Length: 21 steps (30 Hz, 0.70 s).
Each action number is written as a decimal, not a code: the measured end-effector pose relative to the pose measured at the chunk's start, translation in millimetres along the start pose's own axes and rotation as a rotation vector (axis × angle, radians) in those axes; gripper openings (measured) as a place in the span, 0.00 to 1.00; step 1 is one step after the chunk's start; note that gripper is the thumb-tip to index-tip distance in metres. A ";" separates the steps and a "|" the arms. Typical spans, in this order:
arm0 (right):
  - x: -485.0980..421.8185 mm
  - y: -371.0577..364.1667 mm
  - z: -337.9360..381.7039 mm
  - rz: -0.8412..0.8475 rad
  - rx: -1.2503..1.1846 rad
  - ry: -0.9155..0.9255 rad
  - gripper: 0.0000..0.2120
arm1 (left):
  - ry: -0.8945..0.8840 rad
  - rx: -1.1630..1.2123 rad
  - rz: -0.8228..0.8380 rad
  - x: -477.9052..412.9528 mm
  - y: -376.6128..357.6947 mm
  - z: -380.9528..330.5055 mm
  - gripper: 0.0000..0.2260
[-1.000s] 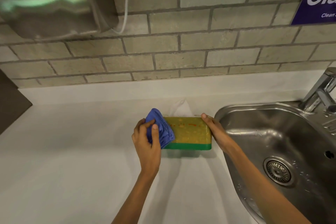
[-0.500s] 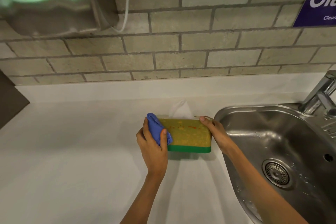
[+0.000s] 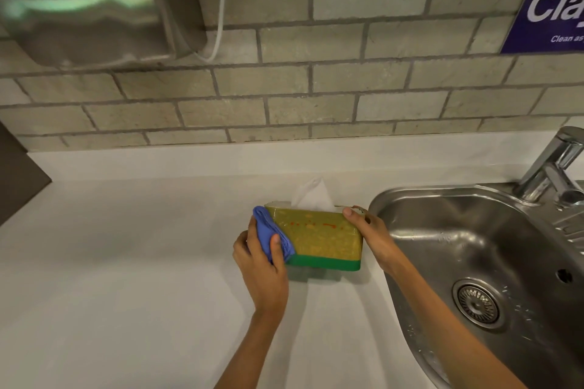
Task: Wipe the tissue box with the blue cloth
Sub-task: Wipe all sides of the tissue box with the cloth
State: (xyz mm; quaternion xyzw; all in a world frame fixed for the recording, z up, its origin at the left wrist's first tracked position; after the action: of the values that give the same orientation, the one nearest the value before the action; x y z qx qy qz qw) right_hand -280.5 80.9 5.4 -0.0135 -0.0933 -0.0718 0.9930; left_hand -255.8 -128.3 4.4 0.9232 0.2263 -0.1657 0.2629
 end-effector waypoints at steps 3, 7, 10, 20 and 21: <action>0.2 -0.7 0.6 -0.009 0.001 -0.001 0.26 | -0.050 -0.046 0.000 0.1 -2.0 -12.4 0.30; 0.1 -0.2 -0.1 -0.036 -0.001 -0.003 0.28 | -0.198 -0.219 0.045 -1.9 -13.9 -34.0 0.23; -0.8 -1.0 2.0 -0.060 0.004 0.007 0.32 | -0.349 -0.327 0.070 5.8 -15.5 -33.9 0.23; -1.5 -3.1 2.5 -0.056 0.022 0.014 0.38 | -0.208 -0.312 0.093 -13.9 -18.1 -35.5 0.23; -1.8 -3.2 2.6 -0.060 0.020 0.013 0.38 | -0.256 -0.341 0.093 -12.0 -19.8 -37.1 0.23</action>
State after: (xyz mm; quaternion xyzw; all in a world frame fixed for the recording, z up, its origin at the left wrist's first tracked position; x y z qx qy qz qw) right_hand -283.1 78.1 7.7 -0.0002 -0.0880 -0.1005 0.9910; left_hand -269.0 -96.5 31.3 0.8461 0.1731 -0.2288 0.4491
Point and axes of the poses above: each hand's wrist, its own x-axis away from the middle knuckle, its own y-axis out of the back of the hand, z = x × y, the point moved 4 cm from there along -x, towards the middle knuckle, and after that the axes turned 2 degrees about -x, right-handed, at the moved point
